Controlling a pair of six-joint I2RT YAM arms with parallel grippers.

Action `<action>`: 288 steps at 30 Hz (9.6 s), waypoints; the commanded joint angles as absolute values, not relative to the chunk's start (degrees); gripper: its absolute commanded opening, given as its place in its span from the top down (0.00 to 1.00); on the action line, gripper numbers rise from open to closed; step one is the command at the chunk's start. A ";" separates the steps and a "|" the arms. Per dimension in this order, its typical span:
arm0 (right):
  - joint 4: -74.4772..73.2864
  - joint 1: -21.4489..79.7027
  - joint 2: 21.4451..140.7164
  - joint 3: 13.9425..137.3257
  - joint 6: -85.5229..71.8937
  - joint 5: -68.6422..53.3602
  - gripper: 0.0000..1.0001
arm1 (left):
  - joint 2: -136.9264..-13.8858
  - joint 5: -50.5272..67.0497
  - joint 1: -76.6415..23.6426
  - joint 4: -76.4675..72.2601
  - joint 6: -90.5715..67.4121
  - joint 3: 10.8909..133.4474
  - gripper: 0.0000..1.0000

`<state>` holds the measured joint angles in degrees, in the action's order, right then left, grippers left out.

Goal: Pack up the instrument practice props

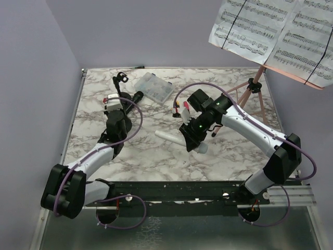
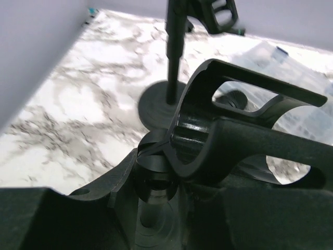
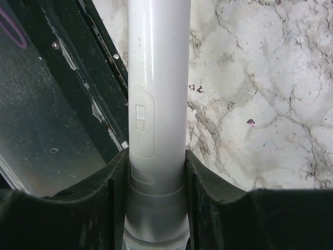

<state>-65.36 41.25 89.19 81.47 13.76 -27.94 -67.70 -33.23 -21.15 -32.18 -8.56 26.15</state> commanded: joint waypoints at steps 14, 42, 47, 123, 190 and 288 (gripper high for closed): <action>-61.34 41.31 89.56 81.63 15.12 -26.88 1.00 | -78.32 -26.38 -2.70 -35.56 -4.73 44.44 1.00; -61.60 41.31 92.68 86.97 16.48 -25.70 1.00 | -98.23 -21.18 4.99 -54.84 -4.08 44.64 0.49; -61.73 41.32 94.00 88.29 16.62 -25.81 1.00 | -94.35 -19.21 4.98 -45.36 -2.96 46.08 0.40; -59.48 41.34 95.68 89.36 16.95 -29.81 1.00 | -67.36 23.90 -43.06 14.76 43.57 47.94 0.47; -20.04 41.32 75.25 63.76 -0.79 23.03 0.03 | -106.85 -21.36 -14.31 4.84 25.65 61.72 0.83; 67.35 25.88 72.51 38.26 32.09 47.83 0.13 | -53.66 -20.64 -28.83 9.71 -4.83 36.23 0.01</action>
<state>55.48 28.71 69.91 36.49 25.26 44.88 -52.97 -19.00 -28.62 10.74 -4.91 36.60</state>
